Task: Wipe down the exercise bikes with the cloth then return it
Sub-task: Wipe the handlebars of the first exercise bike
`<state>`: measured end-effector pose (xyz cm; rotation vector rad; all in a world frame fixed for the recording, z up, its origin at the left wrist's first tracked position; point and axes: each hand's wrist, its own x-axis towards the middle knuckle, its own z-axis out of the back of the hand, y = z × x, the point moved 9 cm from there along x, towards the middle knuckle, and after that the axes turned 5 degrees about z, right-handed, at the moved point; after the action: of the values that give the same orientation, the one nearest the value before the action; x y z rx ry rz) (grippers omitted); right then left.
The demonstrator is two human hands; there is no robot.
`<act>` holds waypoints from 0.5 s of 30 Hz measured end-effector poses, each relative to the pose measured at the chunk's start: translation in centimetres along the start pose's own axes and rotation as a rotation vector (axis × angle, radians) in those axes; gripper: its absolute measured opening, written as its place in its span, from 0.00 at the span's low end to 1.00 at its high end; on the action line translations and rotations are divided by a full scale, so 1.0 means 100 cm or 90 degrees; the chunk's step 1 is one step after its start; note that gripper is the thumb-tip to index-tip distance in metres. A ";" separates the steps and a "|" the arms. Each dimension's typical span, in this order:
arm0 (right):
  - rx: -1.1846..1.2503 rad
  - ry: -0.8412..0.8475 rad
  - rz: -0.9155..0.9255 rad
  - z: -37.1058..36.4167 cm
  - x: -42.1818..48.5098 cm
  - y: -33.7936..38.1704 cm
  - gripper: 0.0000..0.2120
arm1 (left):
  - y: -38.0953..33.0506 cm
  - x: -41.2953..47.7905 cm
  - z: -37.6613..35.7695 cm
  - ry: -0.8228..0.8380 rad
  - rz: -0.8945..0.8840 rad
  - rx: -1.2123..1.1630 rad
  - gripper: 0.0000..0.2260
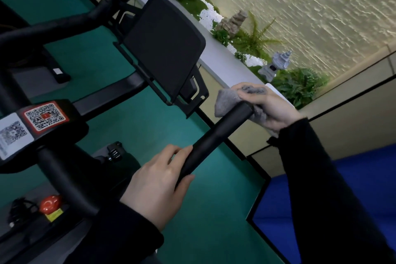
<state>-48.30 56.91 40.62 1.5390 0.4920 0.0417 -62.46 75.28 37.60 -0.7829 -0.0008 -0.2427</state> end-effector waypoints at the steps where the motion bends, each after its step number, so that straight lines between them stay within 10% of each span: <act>1: 0.074 -0.064 0.039 0.006 -0.006 -0.006 0.09 | 0.000 0.000 0.000 -0.001 -0.003 0.002 0.21; 7: 0.322 -0.441 0.256 0.006 -0.064 -0.053 0.14 | -0.001 0.002 0.000 0.012 -0.004 0.001 0.21; 15: 0.092 -0.692 0.350 -0.050 -0.116 -0.071 0.08 | -0.007 0.001 -0.001 0.007 -0.033 0.028 0.21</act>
<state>-62.35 57.43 37.22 1.5509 -0.8001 -0.3967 -62.50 74.74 38.03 -0.7377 -0.0162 -0.2956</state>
